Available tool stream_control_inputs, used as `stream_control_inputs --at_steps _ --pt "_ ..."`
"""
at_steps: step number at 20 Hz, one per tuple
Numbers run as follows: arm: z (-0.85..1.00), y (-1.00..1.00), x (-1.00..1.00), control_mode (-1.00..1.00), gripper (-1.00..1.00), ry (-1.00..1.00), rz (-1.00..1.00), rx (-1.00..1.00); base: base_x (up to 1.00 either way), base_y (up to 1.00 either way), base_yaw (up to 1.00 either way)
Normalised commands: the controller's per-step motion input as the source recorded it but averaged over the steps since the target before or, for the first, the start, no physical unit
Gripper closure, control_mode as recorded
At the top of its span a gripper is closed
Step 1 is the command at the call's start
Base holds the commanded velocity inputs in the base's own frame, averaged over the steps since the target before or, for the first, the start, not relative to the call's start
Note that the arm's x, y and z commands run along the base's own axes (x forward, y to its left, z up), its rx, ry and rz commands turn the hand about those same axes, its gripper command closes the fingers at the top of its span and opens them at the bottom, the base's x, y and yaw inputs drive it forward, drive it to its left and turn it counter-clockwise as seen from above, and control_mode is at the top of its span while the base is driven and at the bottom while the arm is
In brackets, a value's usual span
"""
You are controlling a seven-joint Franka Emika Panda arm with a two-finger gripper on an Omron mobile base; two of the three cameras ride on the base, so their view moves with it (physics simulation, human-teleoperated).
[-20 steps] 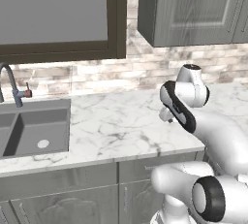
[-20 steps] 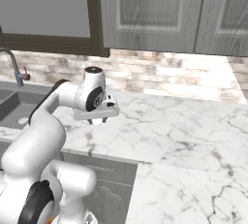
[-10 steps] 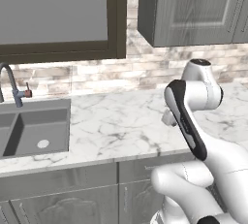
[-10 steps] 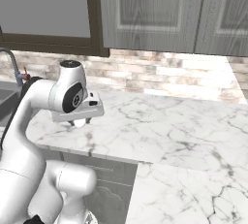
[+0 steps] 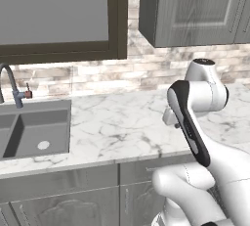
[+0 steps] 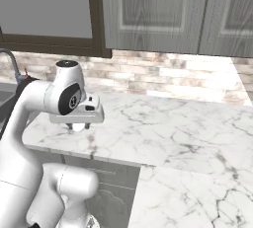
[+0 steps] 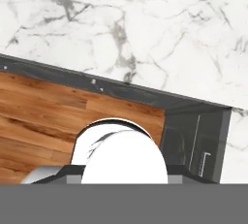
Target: Gather the eggs and milk located in the vicinity of the sink area and place them right next to the bowl.
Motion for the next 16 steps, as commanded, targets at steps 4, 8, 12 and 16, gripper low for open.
stream_control_inputs --at_steps 4,8,12,16 --pt "0.00 0.00 0.00 -1.00 1.00 0.00 -0.07 0.00 0.00 0.00 0.00" --pt "0.00 0.00 0.00 -1.00 1.00 0.00 0.00 0.00 0.00 0.00 0.00" --pt "0.00 0.00 0.00 -1.00 1.00 0.00 0.00 0.00 0.00 0.00 0.00" --pt "0.00 0.00 0.00 1.00 1.00 0.00 0.00 0.00 -0.16 0.08 0.00"
